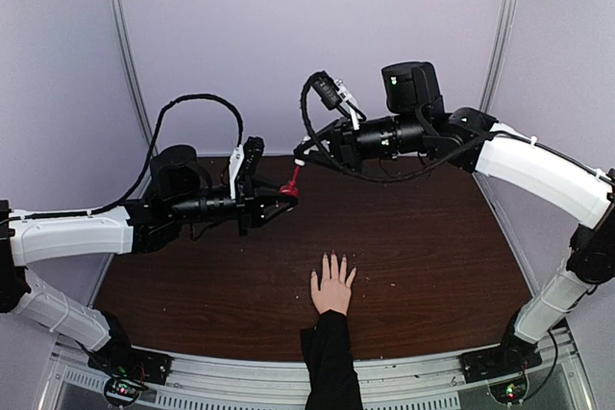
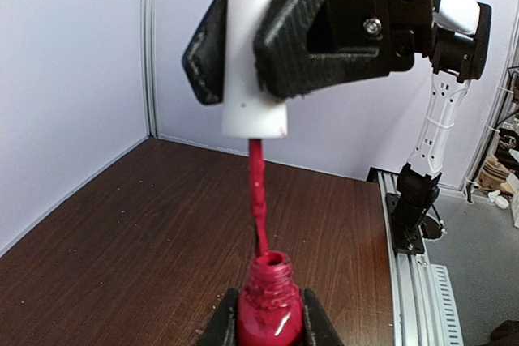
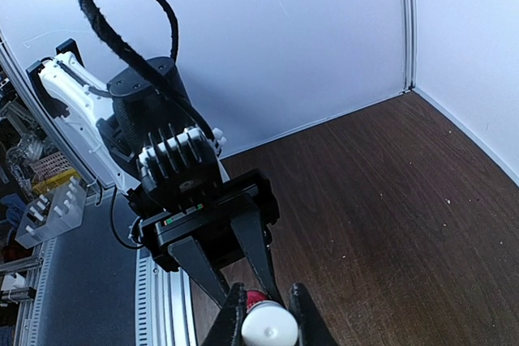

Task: Paint the nails
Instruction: Remove the excess polish from the bottle rim.

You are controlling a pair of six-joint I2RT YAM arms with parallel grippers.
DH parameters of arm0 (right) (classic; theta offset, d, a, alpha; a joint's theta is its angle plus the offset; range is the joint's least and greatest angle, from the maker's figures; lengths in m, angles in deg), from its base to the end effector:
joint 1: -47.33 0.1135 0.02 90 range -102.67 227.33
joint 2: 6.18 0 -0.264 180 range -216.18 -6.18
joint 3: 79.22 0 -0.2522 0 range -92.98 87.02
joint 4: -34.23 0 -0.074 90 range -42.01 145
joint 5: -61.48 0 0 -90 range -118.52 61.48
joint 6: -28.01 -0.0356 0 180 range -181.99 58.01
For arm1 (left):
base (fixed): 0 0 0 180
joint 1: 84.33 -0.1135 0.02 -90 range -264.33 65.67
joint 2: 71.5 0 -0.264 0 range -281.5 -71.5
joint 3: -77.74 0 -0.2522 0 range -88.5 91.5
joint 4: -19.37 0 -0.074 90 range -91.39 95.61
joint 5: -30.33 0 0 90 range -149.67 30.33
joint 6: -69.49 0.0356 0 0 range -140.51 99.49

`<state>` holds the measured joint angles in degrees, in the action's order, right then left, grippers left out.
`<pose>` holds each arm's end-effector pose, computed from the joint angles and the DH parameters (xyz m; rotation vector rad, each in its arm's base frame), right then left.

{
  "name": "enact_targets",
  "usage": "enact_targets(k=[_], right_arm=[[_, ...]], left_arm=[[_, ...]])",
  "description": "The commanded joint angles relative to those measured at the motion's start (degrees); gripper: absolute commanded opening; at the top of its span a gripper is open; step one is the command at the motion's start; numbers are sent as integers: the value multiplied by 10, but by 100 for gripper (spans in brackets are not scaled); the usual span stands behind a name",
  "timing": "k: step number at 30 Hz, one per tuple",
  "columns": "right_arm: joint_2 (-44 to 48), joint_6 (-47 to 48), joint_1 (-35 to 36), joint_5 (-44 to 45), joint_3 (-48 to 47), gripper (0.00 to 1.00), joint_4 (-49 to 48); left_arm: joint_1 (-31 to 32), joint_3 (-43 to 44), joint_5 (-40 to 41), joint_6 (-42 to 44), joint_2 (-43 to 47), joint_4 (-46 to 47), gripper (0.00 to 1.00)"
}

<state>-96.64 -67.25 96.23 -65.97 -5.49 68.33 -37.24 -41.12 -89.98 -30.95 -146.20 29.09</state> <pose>0.2216 0.2869 0.4141 -1.1768 1.6447 1.2391 0.1911 -0.2320 0.3020 0.9518 1.4918 -1.1792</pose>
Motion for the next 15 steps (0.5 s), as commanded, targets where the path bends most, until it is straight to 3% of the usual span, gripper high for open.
enact_targets(k=[1, 15], right_arm=[[-3, 3, 4, 4, -18, 0, -6], [-6, 4, 9, -2, -19, 0, -6]], left_arm=[[3, 17, -9, -5, -5, 29, 0], [3, 15, -1, -7, -3, 29, 0]])
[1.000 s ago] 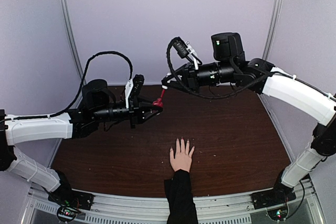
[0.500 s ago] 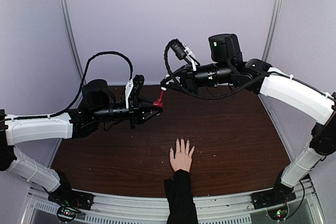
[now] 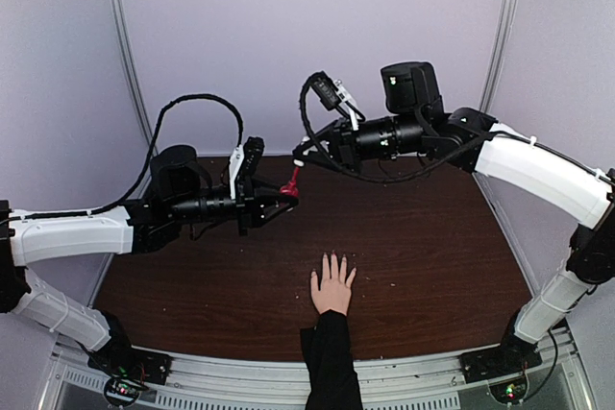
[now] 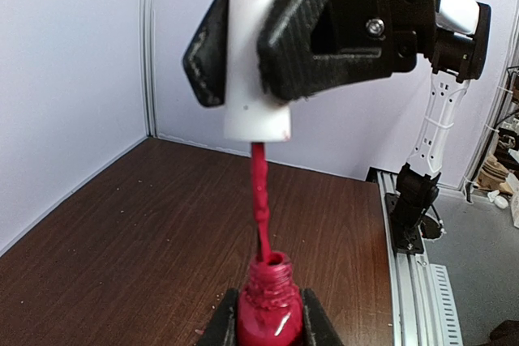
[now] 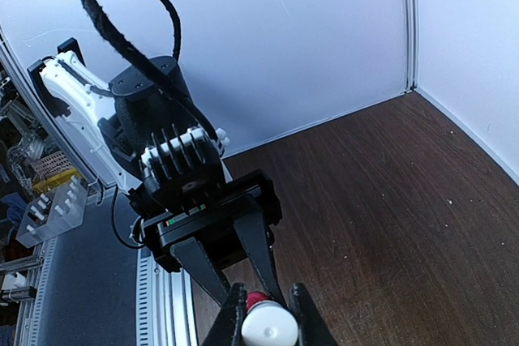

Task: Paint the nails
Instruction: Remove the excess polish from the bottle rim.

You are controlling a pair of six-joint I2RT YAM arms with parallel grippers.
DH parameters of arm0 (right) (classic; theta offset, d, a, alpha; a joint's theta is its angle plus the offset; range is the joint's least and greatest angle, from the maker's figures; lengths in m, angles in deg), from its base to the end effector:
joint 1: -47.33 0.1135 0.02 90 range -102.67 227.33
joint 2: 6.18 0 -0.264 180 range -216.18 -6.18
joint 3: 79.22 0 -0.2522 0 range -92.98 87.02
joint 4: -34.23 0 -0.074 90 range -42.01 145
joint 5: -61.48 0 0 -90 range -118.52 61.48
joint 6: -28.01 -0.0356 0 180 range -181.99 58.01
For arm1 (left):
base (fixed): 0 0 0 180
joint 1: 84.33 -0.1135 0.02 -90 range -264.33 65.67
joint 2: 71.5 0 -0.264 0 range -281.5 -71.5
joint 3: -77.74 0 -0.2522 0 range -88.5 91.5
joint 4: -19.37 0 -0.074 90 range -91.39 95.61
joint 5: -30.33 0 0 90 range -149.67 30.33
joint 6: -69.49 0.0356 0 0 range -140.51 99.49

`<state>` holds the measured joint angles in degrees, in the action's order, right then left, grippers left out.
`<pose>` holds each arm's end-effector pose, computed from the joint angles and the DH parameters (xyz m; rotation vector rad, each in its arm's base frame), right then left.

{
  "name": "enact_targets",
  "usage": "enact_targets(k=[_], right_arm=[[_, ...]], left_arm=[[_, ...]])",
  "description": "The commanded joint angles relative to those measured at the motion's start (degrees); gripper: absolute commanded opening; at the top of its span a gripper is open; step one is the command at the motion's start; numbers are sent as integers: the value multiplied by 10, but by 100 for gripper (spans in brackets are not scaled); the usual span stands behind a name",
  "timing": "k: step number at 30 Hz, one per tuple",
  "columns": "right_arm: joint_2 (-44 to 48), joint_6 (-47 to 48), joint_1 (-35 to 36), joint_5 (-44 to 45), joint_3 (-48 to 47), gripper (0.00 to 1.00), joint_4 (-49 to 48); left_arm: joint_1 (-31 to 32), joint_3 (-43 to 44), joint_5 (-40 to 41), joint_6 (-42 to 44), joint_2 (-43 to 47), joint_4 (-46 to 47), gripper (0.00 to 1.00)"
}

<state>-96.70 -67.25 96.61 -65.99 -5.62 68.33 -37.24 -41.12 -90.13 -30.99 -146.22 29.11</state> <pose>0.2198 0.2886 0.4145 -1.1832 1.6406 1.2435 0.1911 -0.2320 0.3019 0.9534 1.4915 -1.1818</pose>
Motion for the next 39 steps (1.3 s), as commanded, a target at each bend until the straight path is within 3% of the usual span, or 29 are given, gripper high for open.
enact_targets(k=[1, 39], right_arm=[[-5, 4, 6, -1, -17, 0, -5], [10, 12, 12, -14, -17, 0, 5]], left_arm=[[3, 14, 1, -6, -3, 29, 0], [3, 7, 19, -8, 3, 31, 0]])
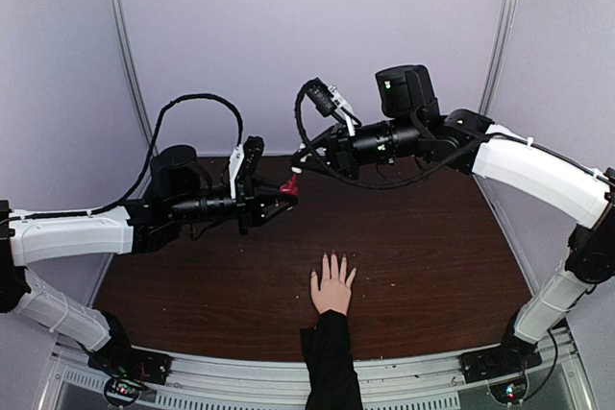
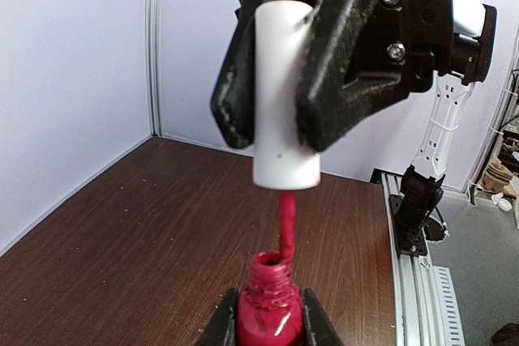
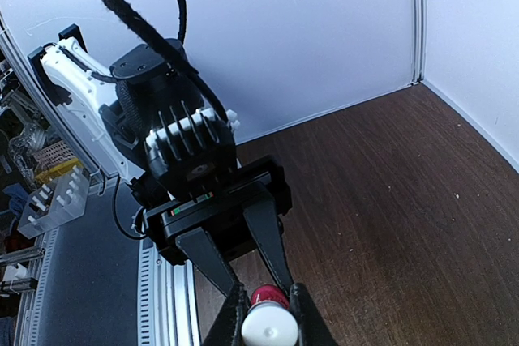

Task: Paint the nails
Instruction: Remove the excess polish from the bottle rim, then paint the hand on the nail.

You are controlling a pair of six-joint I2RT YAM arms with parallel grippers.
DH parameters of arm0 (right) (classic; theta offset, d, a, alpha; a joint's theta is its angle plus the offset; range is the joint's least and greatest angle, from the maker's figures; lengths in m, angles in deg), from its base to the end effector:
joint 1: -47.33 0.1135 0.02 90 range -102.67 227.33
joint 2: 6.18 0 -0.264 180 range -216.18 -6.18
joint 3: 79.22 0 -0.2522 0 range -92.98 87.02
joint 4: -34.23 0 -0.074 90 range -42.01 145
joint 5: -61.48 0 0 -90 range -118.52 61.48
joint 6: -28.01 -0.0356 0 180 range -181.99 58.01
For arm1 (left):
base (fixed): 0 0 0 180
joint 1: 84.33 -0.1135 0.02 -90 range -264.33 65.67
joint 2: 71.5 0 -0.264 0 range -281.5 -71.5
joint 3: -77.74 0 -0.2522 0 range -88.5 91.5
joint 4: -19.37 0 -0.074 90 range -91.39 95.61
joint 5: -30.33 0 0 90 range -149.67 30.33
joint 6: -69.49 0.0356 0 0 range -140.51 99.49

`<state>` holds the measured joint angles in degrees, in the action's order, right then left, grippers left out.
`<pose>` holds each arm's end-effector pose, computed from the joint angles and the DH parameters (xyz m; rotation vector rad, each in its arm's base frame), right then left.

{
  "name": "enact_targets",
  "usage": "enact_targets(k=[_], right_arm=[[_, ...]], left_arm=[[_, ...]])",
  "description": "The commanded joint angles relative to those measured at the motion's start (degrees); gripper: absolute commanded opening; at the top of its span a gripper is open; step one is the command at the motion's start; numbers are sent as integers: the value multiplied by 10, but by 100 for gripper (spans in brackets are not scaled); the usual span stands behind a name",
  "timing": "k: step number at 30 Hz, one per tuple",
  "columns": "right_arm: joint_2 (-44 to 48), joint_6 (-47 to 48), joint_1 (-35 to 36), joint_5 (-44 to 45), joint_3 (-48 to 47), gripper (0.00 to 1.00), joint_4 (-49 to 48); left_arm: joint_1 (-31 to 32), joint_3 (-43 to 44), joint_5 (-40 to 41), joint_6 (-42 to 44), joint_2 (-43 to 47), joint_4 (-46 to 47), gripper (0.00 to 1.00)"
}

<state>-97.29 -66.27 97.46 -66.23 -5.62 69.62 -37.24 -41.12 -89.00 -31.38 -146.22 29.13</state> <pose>0.2168 0.2936 0.4088 -1.2178 1.6549 1.2456 0.1917 -0.2319 0.3020 0.9333 1.5014 -1.1714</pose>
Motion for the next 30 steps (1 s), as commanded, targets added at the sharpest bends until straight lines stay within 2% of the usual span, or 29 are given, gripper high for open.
enact_targets(k=[1, 20, 24, 30], right_arm=[[19, 3, 3, -10, -18, 0, -7], [53, 27, -21, 28, -17, 0, 13], [49, 49, -49, 44, -11, 0, 28], [36, 71, -109, 6, 41, 0, 34]], left_arm=[[3, 8, 8, -4, 4, 31, 0], [3, 7, 11, 0, 2, 25, 0], [3, 4, 9, 1, 4, 27, 0], [1, 1, 17, 9, 8, 17, 0]])
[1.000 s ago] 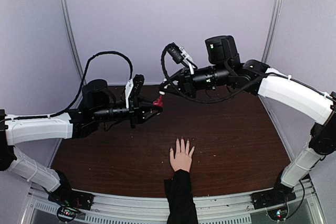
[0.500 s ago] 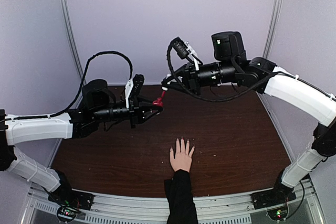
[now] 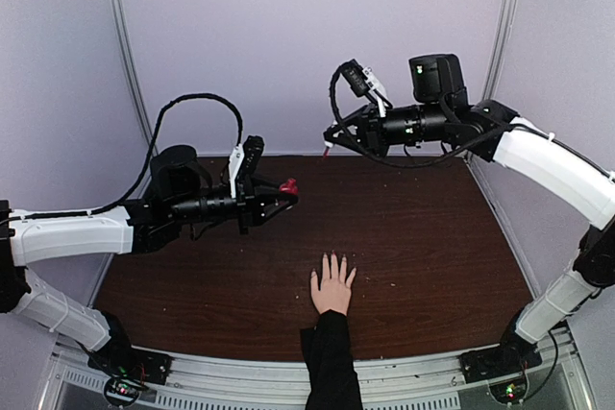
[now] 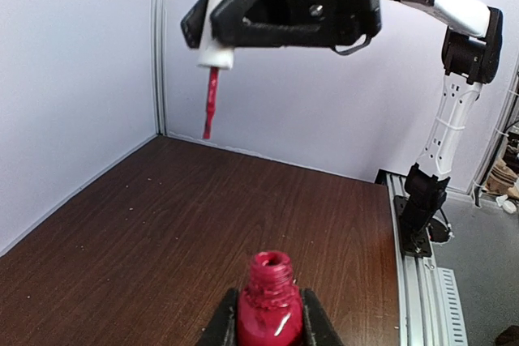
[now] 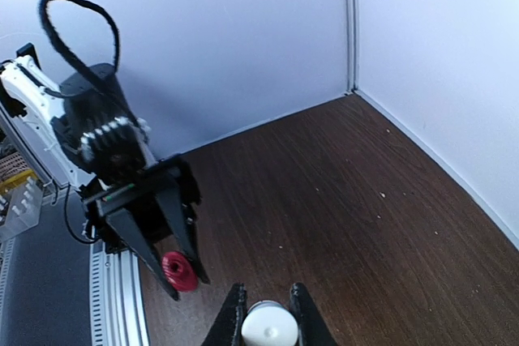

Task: Paint the nails
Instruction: Paint the hand on the nail.

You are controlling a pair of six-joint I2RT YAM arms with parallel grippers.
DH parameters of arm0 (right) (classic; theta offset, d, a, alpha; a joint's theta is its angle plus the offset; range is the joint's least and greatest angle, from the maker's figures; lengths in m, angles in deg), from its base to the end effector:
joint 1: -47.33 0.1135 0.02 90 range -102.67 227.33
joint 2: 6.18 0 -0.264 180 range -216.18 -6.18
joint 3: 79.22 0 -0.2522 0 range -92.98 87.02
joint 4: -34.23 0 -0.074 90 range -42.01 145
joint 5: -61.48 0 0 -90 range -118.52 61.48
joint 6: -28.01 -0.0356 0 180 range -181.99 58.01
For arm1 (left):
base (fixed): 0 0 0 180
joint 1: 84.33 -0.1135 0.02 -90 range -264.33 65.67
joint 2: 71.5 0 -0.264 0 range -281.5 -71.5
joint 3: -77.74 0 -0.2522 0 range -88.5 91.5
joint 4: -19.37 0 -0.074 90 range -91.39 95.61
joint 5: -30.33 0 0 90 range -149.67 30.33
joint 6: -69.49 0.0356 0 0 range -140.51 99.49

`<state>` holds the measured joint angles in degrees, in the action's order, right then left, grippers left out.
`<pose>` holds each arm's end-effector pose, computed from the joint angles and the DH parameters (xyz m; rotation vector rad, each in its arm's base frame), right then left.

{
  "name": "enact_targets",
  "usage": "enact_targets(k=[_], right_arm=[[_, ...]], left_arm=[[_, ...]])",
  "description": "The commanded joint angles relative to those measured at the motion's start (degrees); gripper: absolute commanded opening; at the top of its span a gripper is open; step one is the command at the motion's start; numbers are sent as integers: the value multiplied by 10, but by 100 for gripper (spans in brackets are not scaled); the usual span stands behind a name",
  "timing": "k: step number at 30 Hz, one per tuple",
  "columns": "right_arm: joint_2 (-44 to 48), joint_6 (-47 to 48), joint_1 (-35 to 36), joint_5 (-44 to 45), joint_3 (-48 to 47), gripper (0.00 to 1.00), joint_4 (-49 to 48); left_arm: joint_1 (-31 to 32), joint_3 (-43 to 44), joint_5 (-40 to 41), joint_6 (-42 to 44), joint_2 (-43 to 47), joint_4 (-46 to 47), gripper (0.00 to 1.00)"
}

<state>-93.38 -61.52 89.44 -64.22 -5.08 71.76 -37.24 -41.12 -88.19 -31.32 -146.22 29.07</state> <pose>0.2408 0.2457 0.4246 -1.1165 1.6394 1.0730 0.1922 -0.2318 0.3018 0.9229 1.5061 -1.1596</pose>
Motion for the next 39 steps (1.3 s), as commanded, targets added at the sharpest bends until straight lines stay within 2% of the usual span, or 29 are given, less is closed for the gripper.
enact_targets(k=[1, 5, 18, 27, 39], right_arm=[[-10, 29, -35, -19, 44, 0, 17], [-52, 56, -40, -6, 60, 0, 57], [-146, 38, -52, -49, 126, 0, -24], [-208, 44, -76, -100, 121, 0, -46], [-260, 82, -85, -120, 85, 0, 10]], left_arm=[[0, 1, 9, 7, 7, 16, 0], [-12, 2, 8, -5, 5, 19, 0], [-58, -16, 2, -57, -3, 48, 0], [-83, -15, -19, -80, -34, 71, 0], [-105, -9, -39, -102, -71, 97, 0]])
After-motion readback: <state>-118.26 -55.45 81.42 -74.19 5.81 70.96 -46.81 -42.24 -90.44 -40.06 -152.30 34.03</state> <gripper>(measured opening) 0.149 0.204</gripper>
